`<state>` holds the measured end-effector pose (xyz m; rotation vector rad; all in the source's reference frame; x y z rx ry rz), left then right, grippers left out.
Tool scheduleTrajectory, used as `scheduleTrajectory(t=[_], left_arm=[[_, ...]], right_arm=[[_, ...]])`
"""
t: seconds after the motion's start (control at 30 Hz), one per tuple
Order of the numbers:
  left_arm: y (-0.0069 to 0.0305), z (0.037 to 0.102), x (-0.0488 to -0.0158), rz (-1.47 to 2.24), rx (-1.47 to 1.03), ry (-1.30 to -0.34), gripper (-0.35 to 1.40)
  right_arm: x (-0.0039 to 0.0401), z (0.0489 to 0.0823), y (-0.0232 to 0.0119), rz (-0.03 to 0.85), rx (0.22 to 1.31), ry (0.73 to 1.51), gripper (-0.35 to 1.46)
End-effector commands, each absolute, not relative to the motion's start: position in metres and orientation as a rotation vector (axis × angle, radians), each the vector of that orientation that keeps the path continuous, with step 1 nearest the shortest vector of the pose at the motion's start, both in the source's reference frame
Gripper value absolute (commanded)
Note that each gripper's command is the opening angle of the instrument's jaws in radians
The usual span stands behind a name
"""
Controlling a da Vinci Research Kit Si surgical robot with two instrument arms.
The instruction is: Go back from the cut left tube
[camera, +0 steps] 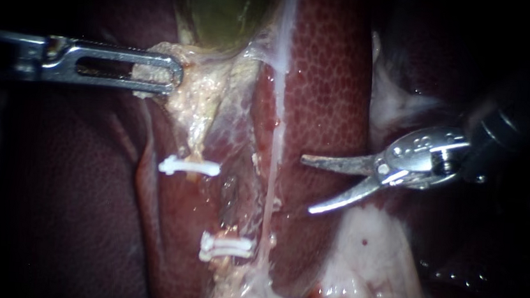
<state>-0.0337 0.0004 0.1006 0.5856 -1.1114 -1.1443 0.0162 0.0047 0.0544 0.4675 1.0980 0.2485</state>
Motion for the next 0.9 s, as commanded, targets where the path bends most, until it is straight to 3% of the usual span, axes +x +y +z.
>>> scheduleTrajectory(t=[0.03,0.3,0.9], left_arm=[[0.0004,0.1006,-0.0337,-1.144,0.585,-1.111,-0.35],[-0.0003,0.1015,-0.0346,-1.141,0.578,-1.114,-0.35],[-0.0017,0.1057,-0.0408,-1.104,0.598,-1.070,-0.35]], right_arm=[[0.0161,0.0543,0.0047,0.250,0.464,1.095,1.43],[0.0158,0.0539,0.0050,0.256,0.443,1.096,1.43],[0.0156,0.0539,0.0051,0.258,0.442,1.094,1.43]])
